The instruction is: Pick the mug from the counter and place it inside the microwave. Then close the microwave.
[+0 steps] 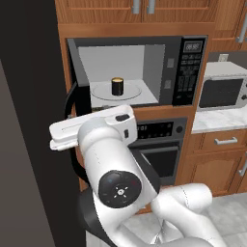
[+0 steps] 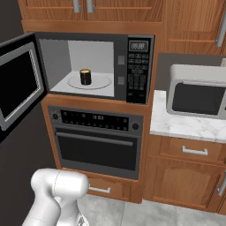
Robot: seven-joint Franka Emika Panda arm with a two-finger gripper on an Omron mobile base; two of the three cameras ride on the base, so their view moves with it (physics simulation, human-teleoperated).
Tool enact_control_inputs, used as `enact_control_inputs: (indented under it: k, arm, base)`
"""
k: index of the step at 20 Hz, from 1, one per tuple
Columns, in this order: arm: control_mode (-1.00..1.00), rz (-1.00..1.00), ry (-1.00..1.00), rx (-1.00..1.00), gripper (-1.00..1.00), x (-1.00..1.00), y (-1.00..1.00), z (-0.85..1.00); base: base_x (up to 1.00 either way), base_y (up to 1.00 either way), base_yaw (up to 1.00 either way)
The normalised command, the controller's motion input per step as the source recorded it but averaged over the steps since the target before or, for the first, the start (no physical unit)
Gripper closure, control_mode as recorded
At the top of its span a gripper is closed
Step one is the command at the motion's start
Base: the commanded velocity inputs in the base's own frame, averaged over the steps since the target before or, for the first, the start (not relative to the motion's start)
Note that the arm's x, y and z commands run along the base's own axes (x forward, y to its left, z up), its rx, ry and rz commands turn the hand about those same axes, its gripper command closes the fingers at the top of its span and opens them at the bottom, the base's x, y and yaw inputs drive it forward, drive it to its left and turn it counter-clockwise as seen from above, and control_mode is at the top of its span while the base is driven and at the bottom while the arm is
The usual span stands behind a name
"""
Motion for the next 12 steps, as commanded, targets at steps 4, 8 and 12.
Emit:
enact_control_inputs:
  k: [4,8,12]
  arm:
    - [-1.0,0.0,0.0,0.0,-1.0,0.45,0.0,0.0]
    - [-1.0,0.0,0.0,0.0,-1.0,0.46,0.0,0.0]
    - [-1.0,0.0,0.0,0.0,-1.0,0.38,0.0,0.0]
  base:
    - [0.0,0.0,0.0]
    - [0.0,0.0,0.0]
    - [0.0,0.0,0.0]
